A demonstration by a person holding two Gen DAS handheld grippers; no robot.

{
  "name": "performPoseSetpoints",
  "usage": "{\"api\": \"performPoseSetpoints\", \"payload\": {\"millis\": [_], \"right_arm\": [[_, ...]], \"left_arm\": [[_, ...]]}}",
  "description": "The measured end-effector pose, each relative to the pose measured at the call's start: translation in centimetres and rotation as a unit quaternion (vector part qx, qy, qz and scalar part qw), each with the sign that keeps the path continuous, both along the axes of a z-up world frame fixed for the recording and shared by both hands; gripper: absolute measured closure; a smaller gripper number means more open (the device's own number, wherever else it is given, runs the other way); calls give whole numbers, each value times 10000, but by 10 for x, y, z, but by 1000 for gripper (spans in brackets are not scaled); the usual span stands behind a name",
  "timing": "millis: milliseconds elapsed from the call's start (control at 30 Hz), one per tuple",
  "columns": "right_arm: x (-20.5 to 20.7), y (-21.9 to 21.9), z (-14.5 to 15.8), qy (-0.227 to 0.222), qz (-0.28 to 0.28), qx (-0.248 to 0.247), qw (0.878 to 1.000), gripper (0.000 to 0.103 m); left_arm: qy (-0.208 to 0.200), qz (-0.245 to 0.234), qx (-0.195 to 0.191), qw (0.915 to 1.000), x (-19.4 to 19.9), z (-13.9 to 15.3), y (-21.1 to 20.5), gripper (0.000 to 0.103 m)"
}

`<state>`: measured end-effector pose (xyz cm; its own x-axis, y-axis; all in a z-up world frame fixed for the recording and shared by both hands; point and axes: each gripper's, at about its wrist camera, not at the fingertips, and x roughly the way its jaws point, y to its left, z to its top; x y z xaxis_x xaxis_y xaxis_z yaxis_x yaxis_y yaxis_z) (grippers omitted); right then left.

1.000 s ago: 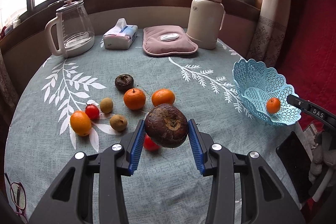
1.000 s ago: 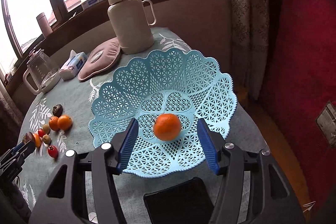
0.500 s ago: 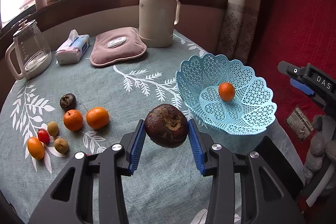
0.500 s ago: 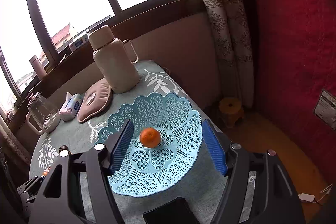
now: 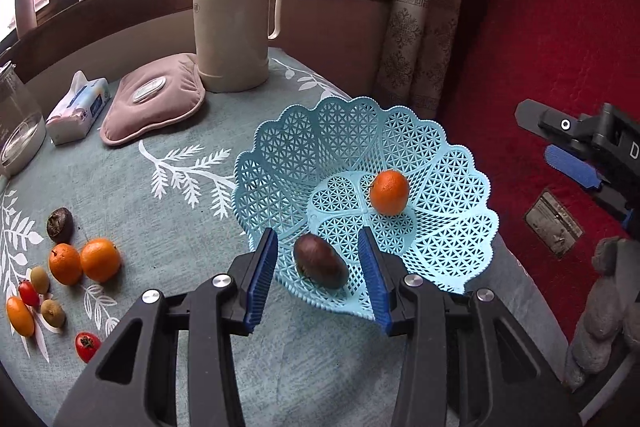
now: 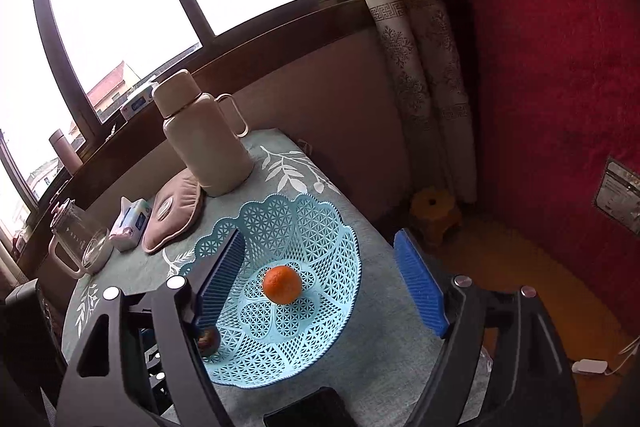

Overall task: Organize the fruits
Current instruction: 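Lower the brown fruit into the blue basket and open the left tool, then withdraw both tools from the basket back toward the remaining fruit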

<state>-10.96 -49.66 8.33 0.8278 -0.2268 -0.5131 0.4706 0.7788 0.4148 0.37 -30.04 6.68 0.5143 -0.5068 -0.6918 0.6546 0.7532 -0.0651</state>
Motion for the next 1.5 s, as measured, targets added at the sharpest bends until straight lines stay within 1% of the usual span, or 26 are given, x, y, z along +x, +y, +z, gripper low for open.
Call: {"api": "performPoseSetpoints", "payload": {"millis": [33,100,233,267,300,400,567,867,1133,1500], "right_arm": [[1,0,-1,11,8,9,10000,24],[2,1,-2,37,8,22,10000,24],[3,4,-4,61,11,16,10000,24],[3,4,-4,56,14,17,10000,24],[3,5,-3,50,21,14,10000,24],[3,7,-2,1,28,14,10000,19],[3,10,-2,-28,43,-20,10000,18],[8,24,-4,34,153,-199,9997,18],[8,38,-2,-15,215,-443,9988,17],[7,50,-1,-84,349,-585,9976,17]], "left_arm": [[5,-5,-18,10000,0,0,0,59],[-38,30,-38,10000,0,1,3,43],[-99,192,-94,9997,2,4,13,29],[-132,261,-86,9995,2,5,15,23],[-183,333,-82,9992,3,5,18,20],[-332,533,1,9980,3,7,26,15],[-479,714,93,9962,-1,10,35,15],[-759,886,243,9929,-13,14,48,15],[-714,1155,143,9906,-12,16,68,15],[-656,1481,112,9867,-9,14,96,15]]}}
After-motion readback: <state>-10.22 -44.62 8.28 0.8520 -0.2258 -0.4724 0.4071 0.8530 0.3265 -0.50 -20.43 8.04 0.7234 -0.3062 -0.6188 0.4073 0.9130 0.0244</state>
